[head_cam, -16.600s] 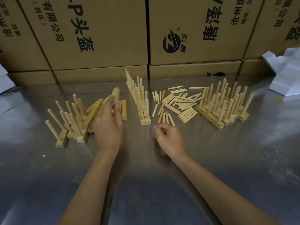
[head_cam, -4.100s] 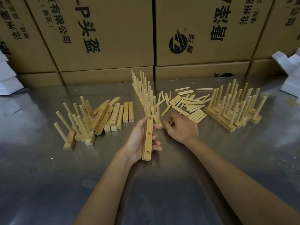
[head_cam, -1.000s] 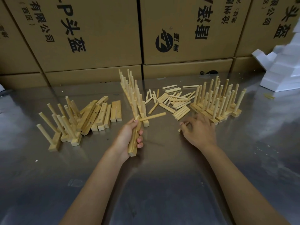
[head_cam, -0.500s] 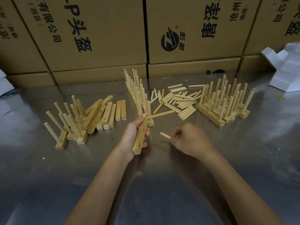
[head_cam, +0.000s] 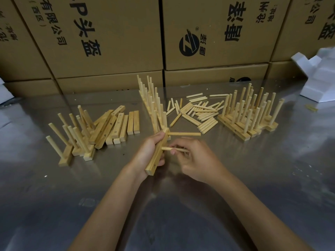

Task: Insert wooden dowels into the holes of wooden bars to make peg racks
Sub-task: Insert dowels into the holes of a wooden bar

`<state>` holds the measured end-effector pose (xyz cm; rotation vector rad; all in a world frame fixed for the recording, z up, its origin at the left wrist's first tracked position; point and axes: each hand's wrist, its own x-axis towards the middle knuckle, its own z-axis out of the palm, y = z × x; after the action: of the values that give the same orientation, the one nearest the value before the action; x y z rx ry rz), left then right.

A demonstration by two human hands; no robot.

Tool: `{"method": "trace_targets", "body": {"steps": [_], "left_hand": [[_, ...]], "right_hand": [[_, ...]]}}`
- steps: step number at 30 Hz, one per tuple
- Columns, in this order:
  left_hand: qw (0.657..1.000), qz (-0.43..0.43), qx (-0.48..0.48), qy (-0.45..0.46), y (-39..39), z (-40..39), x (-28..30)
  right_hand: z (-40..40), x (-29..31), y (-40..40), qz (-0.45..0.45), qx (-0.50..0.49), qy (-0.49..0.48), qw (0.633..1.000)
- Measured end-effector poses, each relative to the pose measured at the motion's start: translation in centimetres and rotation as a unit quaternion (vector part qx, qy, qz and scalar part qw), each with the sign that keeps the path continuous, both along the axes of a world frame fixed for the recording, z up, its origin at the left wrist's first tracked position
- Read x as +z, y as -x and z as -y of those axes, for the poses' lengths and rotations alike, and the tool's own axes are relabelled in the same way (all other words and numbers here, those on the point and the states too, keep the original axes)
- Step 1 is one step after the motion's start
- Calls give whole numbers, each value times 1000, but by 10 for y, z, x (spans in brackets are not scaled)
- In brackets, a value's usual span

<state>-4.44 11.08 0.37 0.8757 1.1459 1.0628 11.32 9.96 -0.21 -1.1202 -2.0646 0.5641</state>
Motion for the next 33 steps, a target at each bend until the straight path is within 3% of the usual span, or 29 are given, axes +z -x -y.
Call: {"method": "trace_targets", "body": {"steps": [13,15,18,21,23,26,31,33], "left_hand": [[998,-53,27,-36,-9,-3,-3],[997,-50,24,-48,-9,-3,-3],[996,-60,0,-72,-10,-2,-4],[994,-74,-14,-81,-12,-2,-6],[994,-79,-16,-76,-13,-3,-8],[994,-67,-41,-70,-10,-4,-8],[997,-72,-38,-16,-13,-5,-9],[997,-73,-24,6,-12,-6,-8]], "right_hand": [[-1,-4,0,54,-59,-45,996],[-1,-2,2,20,-68,17,997],[-2,1,2,-81,-58,195,976],[-3,5,-1,-208,-11,406,890],[-3,7,-4,-236,8,485,842],[-3,7,-3,-261,21,525,810],[-3,3,4,-238,-31,457,856],[-3,2,3,-265,-16,470,842]]}}
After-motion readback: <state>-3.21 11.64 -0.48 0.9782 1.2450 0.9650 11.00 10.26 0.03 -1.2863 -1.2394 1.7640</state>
